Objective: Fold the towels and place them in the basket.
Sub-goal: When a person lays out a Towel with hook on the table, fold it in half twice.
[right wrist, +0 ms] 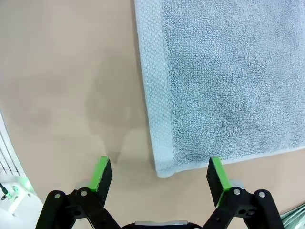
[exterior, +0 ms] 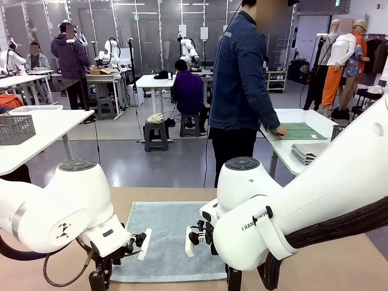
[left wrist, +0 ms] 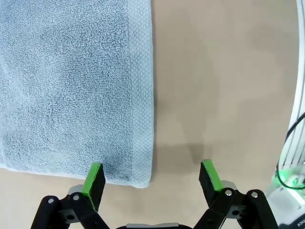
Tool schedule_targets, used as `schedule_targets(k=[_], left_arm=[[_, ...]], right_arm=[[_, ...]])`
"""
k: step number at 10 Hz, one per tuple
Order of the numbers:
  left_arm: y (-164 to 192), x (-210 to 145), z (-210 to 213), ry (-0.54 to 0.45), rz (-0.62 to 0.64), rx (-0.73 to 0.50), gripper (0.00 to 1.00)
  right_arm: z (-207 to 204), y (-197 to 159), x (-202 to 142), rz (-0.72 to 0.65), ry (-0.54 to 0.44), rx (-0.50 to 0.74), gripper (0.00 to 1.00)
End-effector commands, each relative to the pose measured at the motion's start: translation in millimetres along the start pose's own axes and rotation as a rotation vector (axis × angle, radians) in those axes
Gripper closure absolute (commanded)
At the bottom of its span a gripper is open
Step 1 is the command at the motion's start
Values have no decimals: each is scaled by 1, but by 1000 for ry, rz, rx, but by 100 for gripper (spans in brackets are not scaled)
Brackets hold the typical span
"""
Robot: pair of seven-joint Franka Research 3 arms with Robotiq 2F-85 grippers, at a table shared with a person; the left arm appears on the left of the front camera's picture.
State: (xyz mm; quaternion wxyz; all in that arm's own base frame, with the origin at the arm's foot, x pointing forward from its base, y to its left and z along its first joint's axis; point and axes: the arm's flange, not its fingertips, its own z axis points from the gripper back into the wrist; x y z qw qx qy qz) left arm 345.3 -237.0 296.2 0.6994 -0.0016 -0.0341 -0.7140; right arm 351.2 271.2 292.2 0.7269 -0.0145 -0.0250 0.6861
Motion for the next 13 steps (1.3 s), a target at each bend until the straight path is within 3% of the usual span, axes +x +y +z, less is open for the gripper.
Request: schedule_targets(k=[1, 6, 7, 8, 9, 13], left_arm=[[0, 0, 0, 0, 1, 1, 0], [0, 0, -3, -7, -4, 18, 0], [0, 0, -4, 0, -8, 35, 12], [1, 1, -4, -6, -7, 49, 20], [1, 2, -5, -8, -6, 57, 20], [2, 3, -6, 3, -2, 60, 20]], right_arm=[[0, 0, 0, -5, -6, 2, 0], [-4, -1, 1, 0, 0, -9, 0], [-5, -2, 0, 11, -10, -8, 0], [-7, -4, 0, 9, -13, -22, 20], [-9, -5, 0, 14, -15, -30, 9], [-13, -8, -1, 12, -12, -34, 9]])
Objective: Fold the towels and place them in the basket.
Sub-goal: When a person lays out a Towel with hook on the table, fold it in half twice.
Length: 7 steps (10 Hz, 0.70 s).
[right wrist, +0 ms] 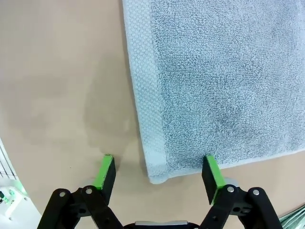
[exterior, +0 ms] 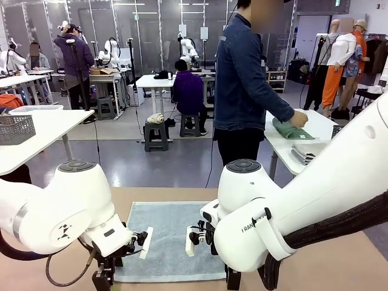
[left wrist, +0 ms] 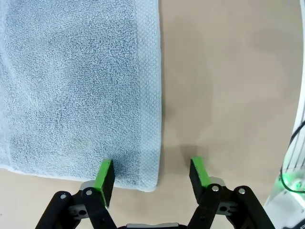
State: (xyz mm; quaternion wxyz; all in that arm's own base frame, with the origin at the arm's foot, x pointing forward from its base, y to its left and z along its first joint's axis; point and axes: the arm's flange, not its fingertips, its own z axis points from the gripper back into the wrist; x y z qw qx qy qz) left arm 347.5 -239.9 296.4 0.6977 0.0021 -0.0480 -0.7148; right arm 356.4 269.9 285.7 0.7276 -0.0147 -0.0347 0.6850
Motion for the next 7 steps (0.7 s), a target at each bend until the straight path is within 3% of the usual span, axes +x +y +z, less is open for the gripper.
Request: schedule_targets(k=[1, 2, 6, 7], left_arm=[[0, -1, -7, 36, -6, 41, 20], [-1, 0, -7, 40, -7, 56, 40], [0, -2, -5, 28, -1, 63, 37], [0, -1, -4, 39, -5, 67, 40]], right_arm=[[-7, -2, 0, 36, -3, -45, 14], [-6, -1, 1, 32, -3, -46, 29], [-4, -2, 1, 25, 6, -35, 30], [-4, -3, 2, 23, 3, -29, 40]])
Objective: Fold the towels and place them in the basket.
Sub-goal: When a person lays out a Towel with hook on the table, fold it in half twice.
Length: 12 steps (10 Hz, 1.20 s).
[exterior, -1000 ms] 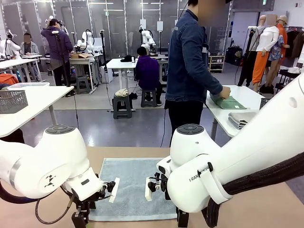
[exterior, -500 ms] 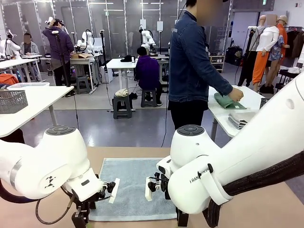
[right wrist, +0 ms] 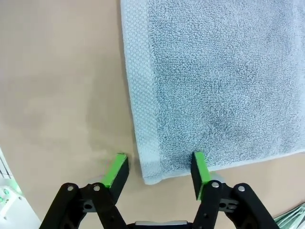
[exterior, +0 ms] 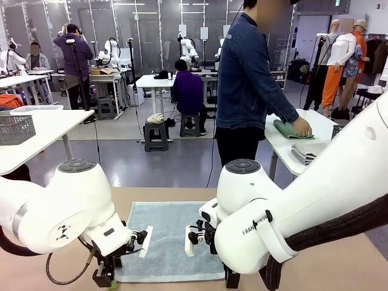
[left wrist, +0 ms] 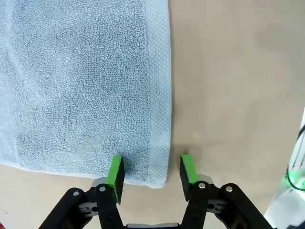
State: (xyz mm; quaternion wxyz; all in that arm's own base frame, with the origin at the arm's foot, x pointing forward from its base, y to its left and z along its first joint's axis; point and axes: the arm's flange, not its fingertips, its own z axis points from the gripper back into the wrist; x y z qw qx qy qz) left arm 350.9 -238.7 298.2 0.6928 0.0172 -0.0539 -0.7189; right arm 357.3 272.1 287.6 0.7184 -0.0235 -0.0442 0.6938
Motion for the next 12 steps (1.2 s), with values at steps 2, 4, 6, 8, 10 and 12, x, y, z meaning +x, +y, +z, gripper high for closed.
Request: schedule_targets(k=[2, 4, 6, 8, 10, 12], left_arm=[[-4, 1, -4, 22, 13, 37, 51], [-4, 2, -3, 25, 13, 38, 51], [-3, 1, -3, 25, 17, 34, 51], [-2, 1, -3, 32, 14, 43, 70], [-1, 2, -1, 27, 16, 43, 76], [1, 3, 0, 27, 15, 37, 76]], right_arm=[[-5, -3, 2, -2, 11, -7, 42], [-2, -4, 4, -2, 19, -3, 42], [-3, -6, 5, -1, 19, 9, 42], [-3, -8, 6, 1, 19, 7, 62], [-1, -8, 7, -6, 25, 8, 62], [0, -9, 8, -8, 31, 19, 62]])
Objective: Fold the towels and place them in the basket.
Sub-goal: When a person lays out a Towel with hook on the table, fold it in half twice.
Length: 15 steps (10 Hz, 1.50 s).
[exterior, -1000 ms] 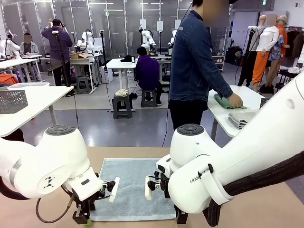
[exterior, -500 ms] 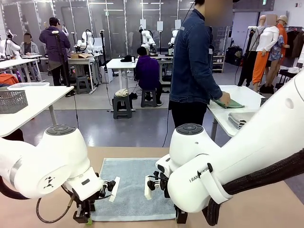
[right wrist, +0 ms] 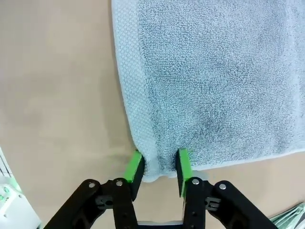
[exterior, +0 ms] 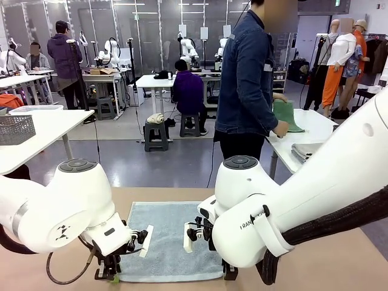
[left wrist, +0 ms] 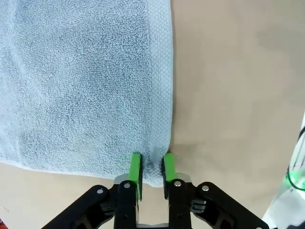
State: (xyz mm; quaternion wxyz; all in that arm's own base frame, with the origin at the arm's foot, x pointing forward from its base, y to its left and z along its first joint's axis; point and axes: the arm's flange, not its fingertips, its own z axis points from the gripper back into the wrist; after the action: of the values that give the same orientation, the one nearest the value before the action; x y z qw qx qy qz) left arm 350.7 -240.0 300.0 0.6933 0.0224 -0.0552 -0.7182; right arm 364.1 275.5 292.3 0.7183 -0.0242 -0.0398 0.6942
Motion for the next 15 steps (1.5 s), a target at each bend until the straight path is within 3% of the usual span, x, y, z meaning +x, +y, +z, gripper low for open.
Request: schedule_targets(k=[1, 2, 3, 4, 5, 6, 7, 15], left_arm=[[1, 2, -2, 29, 11, 25, 76], [2, 2, -2, 38, 12, 25, 95], [2, 2, -1, 40, 12, 28, 95], [3, 3, 0, 38, 12, 28, 100], [3, 3, 0, 39, 11, 26, 100], [3, 3, 0, 41, 10, 23, 100], [4, 3, 0, 45, 9, 20, 100], [1, 0, 1, 7, -1, 5, 97]], right_arm=[[-4, -3, 4, -8, 21, 20, 65], [-4, -4, 5, -9, 22, 25, 82], [-4, -5, 5, -10, 22, 30, 85], [-3, -5, 5, -12, 22, 32, 100], [-3, -5, 5, -11, 22, 32, 100], [-2, -4, 5, -10, 21, 31, 93], [-3, -4, 5, -6, 23, 32, 100], [2, -4, 4, 2, 12, 16, 100]])
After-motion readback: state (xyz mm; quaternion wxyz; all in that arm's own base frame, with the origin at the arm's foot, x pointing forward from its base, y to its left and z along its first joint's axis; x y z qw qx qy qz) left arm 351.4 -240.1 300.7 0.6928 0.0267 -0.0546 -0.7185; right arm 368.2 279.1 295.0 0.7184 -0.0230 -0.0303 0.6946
